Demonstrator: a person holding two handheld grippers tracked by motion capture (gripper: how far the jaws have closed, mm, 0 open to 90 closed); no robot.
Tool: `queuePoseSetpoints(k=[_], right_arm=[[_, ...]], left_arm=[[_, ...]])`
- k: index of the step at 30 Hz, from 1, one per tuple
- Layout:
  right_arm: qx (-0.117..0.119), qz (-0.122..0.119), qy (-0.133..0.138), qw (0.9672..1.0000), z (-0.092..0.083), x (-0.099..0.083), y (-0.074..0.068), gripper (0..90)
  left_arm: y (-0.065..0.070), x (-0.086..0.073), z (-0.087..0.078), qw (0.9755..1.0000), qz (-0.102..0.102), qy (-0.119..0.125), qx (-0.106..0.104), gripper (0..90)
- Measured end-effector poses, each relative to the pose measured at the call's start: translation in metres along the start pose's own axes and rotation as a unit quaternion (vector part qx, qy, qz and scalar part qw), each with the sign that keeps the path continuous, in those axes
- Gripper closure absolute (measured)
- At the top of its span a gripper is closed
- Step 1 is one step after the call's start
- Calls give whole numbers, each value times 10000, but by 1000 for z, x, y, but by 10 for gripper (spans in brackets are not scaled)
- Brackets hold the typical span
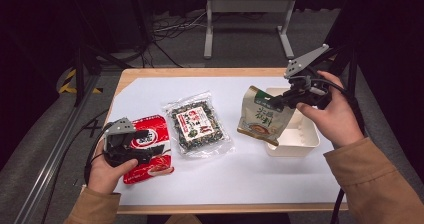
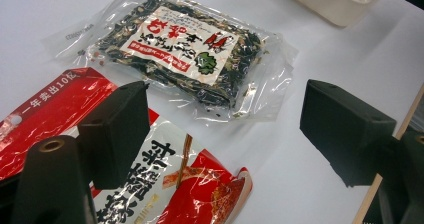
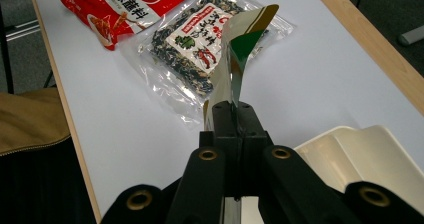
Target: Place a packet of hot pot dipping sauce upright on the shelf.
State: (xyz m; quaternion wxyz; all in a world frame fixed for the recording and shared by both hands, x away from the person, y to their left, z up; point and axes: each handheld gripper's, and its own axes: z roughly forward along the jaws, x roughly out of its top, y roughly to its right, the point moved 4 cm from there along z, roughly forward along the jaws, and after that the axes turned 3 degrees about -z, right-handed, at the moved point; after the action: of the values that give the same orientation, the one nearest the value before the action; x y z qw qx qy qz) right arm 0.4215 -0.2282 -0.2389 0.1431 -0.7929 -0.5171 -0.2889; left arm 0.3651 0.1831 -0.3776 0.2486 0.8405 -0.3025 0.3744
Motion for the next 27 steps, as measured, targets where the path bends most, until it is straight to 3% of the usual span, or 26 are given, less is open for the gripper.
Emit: queuePoseSetpoints(k=[13,19,27], right_arm=[[-359,-283,-39,9989,-14,4,34,897],[-527,-291,0,9982,-20,2,53,897],[-747,-509,-76,9959,-17,3,73,897]], left_arm=[[-3,-7,-6,9998,-160,24,69,203],[-5,-12,-12,9995,-267,48,153,202],[-6,-15,-16,9992,-327,82,206,201]])
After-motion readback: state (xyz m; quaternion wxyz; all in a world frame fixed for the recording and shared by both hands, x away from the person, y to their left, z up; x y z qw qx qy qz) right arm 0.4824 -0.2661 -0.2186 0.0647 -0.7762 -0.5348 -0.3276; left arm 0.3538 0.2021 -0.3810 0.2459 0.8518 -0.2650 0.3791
